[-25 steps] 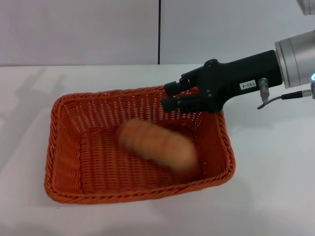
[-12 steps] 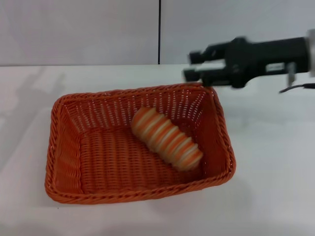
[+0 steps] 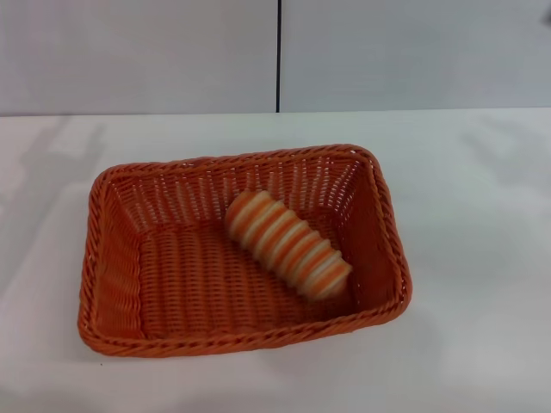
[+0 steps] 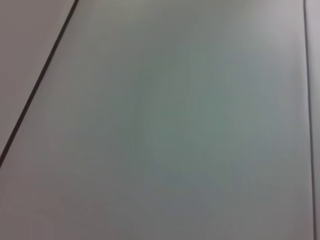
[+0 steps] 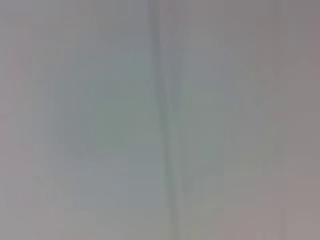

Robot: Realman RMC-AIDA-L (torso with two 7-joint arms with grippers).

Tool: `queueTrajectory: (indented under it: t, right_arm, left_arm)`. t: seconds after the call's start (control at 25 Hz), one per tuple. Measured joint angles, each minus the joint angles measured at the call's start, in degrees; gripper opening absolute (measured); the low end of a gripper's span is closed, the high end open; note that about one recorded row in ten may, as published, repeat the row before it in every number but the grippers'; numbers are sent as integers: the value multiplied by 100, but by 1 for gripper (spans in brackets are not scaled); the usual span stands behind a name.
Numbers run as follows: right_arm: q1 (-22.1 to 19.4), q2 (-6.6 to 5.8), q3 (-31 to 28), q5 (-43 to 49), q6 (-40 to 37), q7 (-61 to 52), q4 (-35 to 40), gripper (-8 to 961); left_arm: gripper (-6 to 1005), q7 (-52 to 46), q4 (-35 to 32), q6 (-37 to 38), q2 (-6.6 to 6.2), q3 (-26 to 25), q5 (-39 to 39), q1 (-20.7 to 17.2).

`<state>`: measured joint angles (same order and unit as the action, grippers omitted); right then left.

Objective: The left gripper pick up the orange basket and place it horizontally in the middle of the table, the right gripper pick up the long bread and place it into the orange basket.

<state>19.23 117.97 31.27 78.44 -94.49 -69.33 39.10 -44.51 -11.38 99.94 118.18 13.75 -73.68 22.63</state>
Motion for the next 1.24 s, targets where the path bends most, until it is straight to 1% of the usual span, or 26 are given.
queueTrajectory:
  t: [0.04, 0.16, 0.2, 0.24, 0.36, 0.4, 0.44, 0.6, 1.24]
  right_arm:
    - [0, 0, 0, 0, 0, 0, 0, 527]
    - [-261, 51, -638, -647, -272, 1104, -602, 527]
    - [-383, 76, -961, -1029, -341, 1766, -1047, 527]
    - [-383, 76, -961, -1029, -341, 1766, -1047, 527]
    - [-473, 80, -1382, -1476, -386, 2491, -1663, 528]
    - [-494, 80, -1686, -1696, -401, 2837, -1986, 528]
    - [-494, 80, -1686, -1696, -401, 2837, -1986, 528]
    - [-499, 84, -2207, -1865, -377, 3348, -2475, 528]
    - [-464, 77, -2449, -1876, -299, 3383, -2698, 527]
  left_arm:
    - [597, 0, 0, 0, 0, 0, 0, 0]
    - [597, 2, 19, -61, 0, -33, 15, 28]
    - [597, 5, 21, -81, 1, -51, 19, 37]
    - [597, 6, 23, -99, 1, -82, 23, 48]
    - [598, 6, 74, -122, 3, -176, 28, 68]
    - [598, 6, 85, -126, 3, -198, 29, 71]
    - [598, 7, 97, -135, 3, -240, 32, 77]
    - [598, 12, 101, -175, 3, -276, 33, 78]
    - [598, -9, 224, -101, 7, -285, 30, -12]
